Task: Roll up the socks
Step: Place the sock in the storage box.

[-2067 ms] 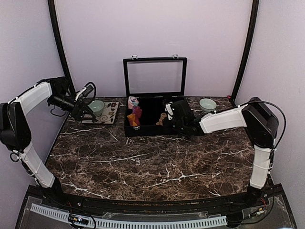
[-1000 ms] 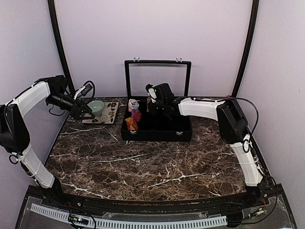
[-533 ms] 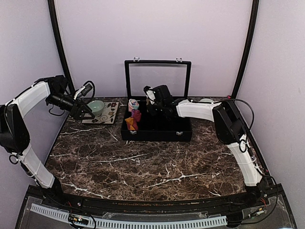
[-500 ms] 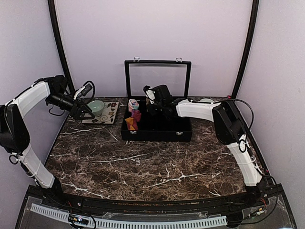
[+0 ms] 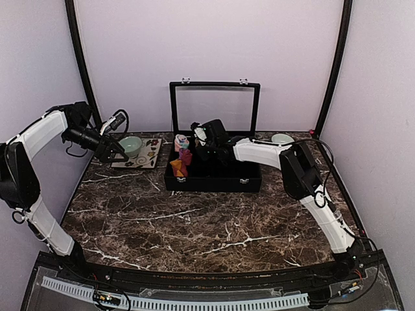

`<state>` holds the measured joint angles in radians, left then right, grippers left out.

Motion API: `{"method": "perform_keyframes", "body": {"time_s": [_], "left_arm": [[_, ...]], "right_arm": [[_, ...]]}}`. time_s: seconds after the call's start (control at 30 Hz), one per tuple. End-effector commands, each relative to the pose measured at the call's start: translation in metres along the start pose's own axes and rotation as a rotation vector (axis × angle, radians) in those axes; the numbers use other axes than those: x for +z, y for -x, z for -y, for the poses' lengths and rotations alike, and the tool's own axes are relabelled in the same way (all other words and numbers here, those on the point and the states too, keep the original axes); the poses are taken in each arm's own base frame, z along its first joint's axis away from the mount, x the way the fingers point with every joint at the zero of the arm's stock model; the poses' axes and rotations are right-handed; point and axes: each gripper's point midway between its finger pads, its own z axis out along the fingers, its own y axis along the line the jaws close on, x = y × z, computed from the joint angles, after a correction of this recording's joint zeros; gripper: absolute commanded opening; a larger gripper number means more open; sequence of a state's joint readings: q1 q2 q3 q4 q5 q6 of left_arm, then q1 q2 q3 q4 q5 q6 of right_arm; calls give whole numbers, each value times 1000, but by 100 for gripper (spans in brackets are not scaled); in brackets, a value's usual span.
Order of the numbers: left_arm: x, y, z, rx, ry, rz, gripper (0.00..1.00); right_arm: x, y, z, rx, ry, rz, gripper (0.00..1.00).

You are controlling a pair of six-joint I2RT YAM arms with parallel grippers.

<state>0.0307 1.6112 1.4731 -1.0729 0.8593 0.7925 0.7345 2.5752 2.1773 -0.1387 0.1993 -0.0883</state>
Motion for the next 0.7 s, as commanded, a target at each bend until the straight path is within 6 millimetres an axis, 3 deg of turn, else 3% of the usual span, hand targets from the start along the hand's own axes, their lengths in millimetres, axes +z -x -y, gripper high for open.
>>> {"method": "perform_keyframes", "body": {"time_s": [0.0,0.1,0.23,0.67], "left_arm": [[-8,2,8,4,2,9,99],[-10,4,7,7,4,5,99],[-13,6,8,14,15,4,99],[-18,8,12,19,38,12,99]], "right_arm": [[1,2,-1,9,11,-18,20],[-10,11,3,27,0,27,40],[-22,30,11,39,-19,63,52],[-66,72,29,51,-46,101,69]]}}
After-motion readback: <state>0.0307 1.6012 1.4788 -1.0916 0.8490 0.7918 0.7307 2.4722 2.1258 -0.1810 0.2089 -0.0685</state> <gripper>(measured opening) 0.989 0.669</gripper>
